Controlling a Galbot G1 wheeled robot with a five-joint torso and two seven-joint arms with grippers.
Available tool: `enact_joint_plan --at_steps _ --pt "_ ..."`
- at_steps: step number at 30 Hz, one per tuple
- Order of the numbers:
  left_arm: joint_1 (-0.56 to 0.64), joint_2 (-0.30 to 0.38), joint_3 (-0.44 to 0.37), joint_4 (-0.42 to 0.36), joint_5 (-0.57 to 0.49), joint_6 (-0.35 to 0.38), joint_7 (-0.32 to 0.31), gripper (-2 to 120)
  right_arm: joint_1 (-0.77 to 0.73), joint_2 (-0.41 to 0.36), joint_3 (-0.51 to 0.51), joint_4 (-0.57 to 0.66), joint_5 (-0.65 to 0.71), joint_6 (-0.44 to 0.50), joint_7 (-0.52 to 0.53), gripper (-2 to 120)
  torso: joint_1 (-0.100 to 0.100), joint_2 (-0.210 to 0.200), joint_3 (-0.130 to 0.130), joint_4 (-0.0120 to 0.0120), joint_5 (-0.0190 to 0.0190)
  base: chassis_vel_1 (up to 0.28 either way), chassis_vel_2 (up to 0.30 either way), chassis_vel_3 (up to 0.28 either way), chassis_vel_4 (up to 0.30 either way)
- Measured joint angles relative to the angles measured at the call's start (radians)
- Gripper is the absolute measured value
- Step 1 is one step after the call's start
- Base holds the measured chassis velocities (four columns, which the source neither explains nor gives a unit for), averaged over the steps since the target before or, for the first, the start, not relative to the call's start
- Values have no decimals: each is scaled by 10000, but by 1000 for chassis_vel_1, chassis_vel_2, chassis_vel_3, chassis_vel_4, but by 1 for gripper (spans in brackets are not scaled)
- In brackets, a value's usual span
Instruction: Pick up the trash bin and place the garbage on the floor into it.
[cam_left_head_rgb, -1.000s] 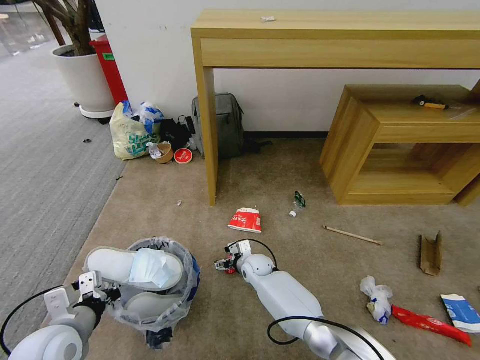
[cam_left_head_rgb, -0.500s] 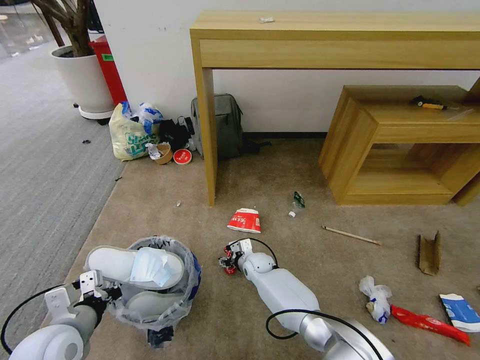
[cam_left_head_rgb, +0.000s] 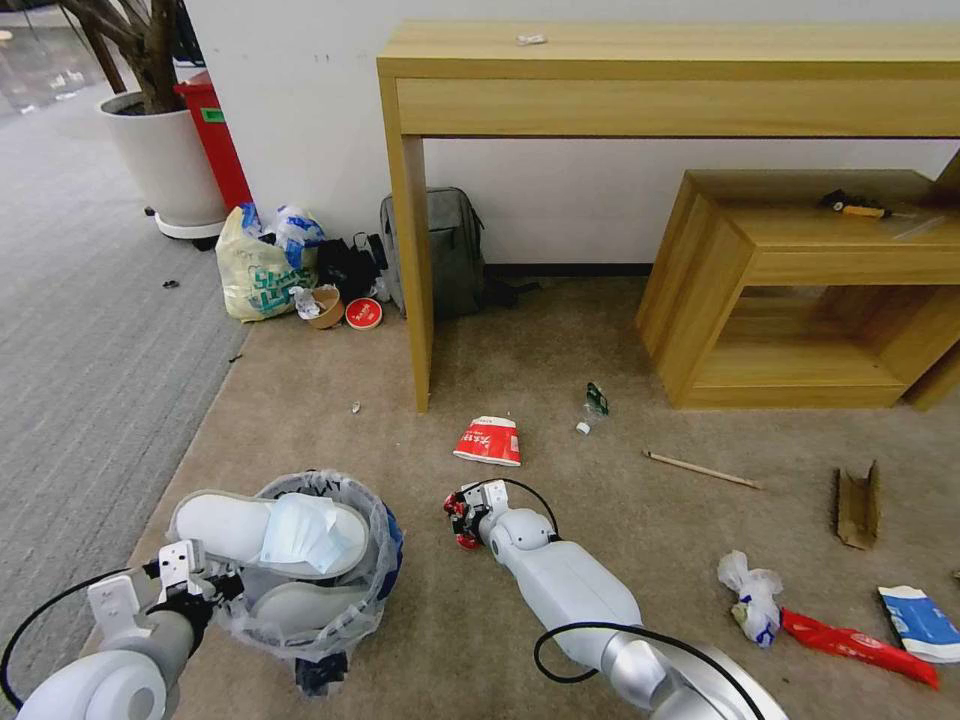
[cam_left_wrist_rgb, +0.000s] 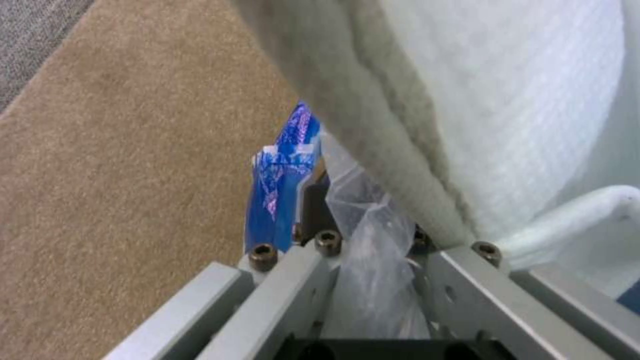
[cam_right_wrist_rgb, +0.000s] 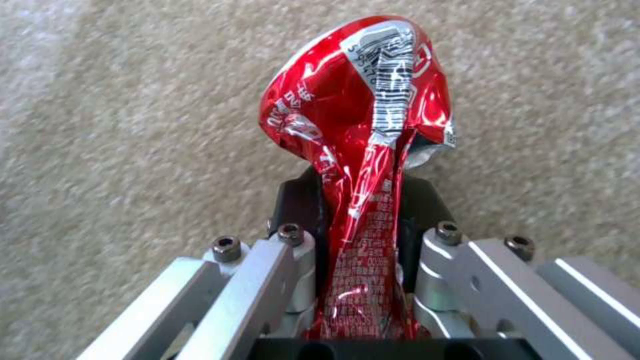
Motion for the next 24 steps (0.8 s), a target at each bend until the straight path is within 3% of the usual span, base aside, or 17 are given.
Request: enact_joint_plan --at_steps 7,14,24 --pt "-34 20 23 9 2 0 0 0 -378 -560 426 1623 -97 -104 -12 15 0 0 1 -2 1 0 0 0 0" --pt "-67 25 144 88 62 0 10 0 -554 -1579 1252 4471 -75 -136 -554 15 1 0 -1 -6 -3 0 0 0 0" --pt "-196 34 439 202 223 0 2 0 -839 -2172 902 7894 624 -306 -1381 15 0 0 -3 -6 -3 0 0 0 0"
